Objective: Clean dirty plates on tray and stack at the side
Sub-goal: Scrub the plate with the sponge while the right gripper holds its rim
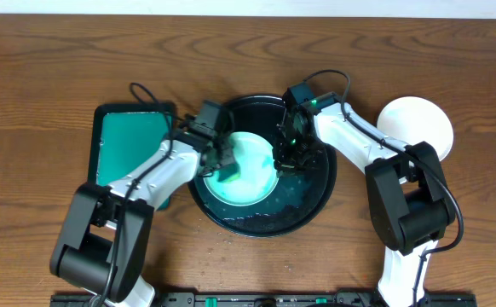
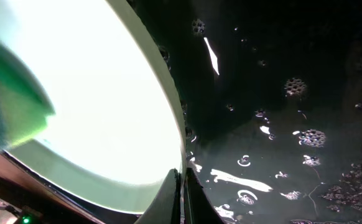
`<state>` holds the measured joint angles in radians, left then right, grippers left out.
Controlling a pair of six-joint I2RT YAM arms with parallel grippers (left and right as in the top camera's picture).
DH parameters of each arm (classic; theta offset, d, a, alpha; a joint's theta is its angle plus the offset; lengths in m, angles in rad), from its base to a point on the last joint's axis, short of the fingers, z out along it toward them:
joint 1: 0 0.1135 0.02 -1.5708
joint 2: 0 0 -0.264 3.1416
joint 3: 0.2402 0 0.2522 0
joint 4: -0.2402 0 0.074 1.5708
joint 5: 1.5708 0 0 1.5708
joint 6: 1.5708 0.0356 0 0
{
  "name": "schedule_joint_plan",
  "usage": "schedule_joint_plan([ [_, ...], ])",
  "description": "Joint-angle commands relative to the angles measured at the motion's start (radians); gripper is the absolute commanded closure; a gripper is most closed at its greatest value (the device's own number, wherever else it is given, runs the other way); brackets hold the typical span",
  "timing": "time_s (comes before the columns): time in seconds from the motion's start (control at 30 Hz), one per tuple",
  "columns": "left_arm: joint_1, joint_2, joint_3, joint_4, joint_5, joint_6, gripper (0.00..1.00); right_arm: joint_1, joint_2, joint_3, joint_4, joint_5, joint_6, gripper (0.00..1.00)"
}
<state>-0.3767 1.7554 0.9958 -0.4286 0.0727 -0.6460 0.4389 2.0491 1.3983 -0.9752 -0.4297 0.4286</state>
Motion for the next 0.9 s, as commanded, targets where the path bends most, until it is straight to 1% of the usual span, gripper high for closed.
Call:
schedule_joint_plan([
  [0.0, 0.071, 0.043, -0.042, -0.080, -0.201, 0.021, 0.93, 0.007, 0.005, 0.006, -0.010, 0.010, -0.006, 0.98],
  [0.17, 0.083, 0.043, -0.042, -0.146, -0.195, 0.020, 0.93, 0.007, 0.006, 0.006, -0.013, 0.010, -0.006, 0.98],
  [0.23, 0.078, 0.043, -0.042, -0.179, -0.134, 0.024, 0.93, 0.007, 0.006, 0.006, -0.012, 0.010, -0.006, 0.99],
  [0.3, 0.071, 0.043, -0.042, -0.189, -0.024, 0.068, 0.93, 0.007, 0.006, 0.006, -0.012, 0.011, -0.006, 0.98],
  [0.37, 0.060, 0.043, -0.042, -0.188, 0.140, 0.138, 0.93, 0.007, 0.006, 0.006, -0.011, 0.011, -0.006, 0.98],
  [0.47, 0.036, 0.043, -0.042, -0.175, 0.357, 0.193, 0.93, 0.007, 0.006, 0.006, -0.009, 0.012, -0.006, 0.99],
  [0.53, 0.013, 0.043, -0.042, -0.156, 0.447, 0.208, 0.93, 0.007, 0.006, 0.006, -0.009, 0.011, -0.006, 0.98],
  [0.63, -0.024, 0.043, -0.042, -0.125, 0.504, 0.204, 0.93, 0.007, 0.006, 0.006, -0.009, 0.011, -0.006, 0.98],
  [0.87, -0.089, 0.043, -0.042, -0.023, 0.505, 0.138, 0.93, 0.007, 0.006, 0.006, -0.009, 0.011, -0.006, 0.98],
])
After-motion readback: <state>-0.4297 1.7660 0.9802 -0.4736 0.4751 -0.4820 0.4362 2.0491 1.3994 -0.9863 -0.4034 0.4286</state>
